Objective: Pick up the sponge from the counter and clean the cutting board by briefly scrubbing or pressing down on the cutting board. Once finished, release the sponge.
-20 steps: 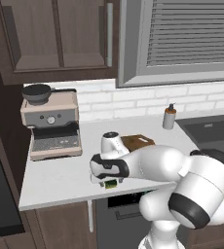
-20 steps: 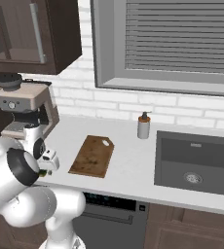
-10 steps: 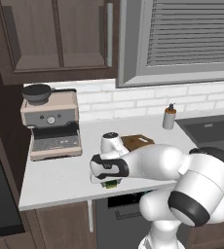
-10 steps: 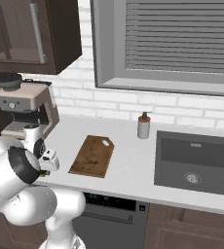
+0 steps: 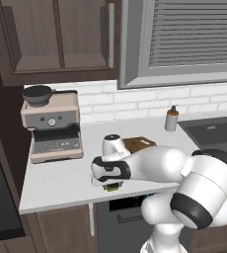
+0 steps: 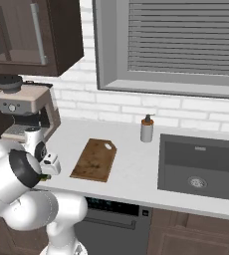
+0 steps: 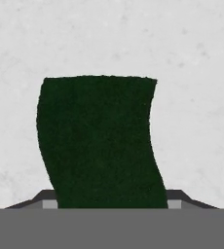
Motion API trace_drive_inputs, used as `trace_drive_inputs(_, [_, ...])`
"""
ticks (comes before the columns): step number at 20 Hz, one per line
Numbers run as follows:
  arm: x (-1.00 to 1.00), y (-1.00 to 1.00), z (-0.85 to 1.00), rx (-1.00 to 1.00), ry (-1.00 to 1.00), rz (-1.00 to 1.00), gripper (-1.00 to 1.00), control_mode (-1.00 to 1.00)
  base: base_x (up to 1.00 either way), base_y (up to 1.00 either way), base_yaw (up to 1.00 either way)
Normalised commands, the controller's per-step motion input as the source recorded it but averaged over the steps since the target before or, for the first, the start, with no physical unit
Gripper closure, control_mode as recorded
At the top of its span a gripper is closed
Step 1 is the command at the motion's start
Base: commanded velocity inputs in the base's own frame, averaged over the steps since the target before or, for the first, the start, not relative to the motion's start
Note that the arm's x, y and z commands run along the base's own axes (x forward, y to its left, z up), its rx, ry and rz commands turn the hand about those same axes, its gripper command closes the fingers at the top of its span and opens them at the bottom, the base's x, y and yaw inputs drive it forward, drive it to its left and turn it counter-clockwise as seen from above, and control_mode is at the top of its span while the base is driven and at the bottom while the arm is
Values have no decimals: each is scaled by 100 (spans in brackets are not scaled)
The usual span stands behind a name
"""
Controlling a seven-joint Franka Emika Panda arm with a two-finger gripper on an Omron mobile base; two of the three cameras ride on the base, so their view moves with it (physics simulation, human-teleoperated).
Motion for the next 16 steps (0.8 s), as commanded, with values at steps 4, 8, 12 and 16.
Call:
trace_drive_inputs(4, [-2,-19,34,0,-3,0,100,-100,0,0,0])
trace_drive_inputs(8, [-9,-71,73,0,0,0,100,-100,0,0,0])
trace_drive_inputs(12, [5,-93,39,0,2,0,100,-100,0,0,0])
trace_drive_inputs(16, [30,-100,0,0,1,0,100,-100,0,0,0])
